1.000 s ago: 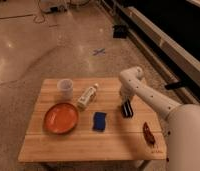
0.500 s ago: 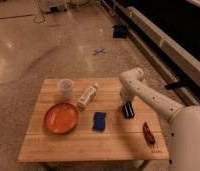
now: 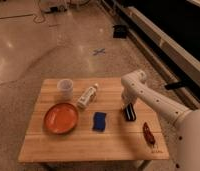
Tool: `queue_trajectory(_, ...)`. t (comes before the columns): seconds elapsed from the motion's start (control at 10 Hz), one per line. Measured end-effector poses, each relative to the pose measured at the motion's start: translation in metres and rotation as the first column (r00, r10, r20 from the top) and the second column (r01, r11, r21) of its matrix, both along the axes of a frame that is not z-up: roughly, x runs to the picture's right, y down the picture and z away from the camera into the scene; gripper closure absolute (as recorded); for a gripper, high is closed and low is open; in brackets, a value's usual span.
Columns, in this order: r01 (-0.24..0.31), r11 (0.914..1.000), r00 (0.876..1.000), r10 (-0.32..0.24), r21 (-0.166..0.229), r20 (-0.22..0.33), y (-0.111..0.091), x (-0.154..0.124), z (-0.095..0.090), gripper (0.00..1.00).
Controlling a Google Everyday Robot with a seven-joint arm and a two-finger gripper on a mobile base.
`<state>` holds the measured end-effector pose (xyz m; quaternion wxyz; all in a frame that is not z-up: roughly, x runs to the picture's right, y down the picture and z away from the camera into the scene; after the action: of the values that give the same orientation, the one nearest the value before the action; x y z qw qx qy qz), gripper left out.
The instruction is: Place the eraser on the white sponge
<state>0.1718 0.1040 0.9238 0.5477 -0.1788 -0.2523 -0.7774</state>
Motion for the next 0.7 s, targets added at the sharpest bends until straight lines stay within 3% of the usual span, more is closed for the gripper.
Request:
queue_trajectory(0.1, 0.005, 1.0, 1.0, -0.005, 0.008, 0.015, -0.003, -0.002, -0.002, 0.97)
queue_trajectory(0.2, 0.008, 0.9998, 1.0, -0.009, 0.016, 0.024, -0.01, -0.001, -0.012, 1.0)
queue_trajectory(0.7, 0.084, 0.9947, 0.99, -0.09, 0.058, 0.105, -0.07, -0.009, -0.08, 1.0)
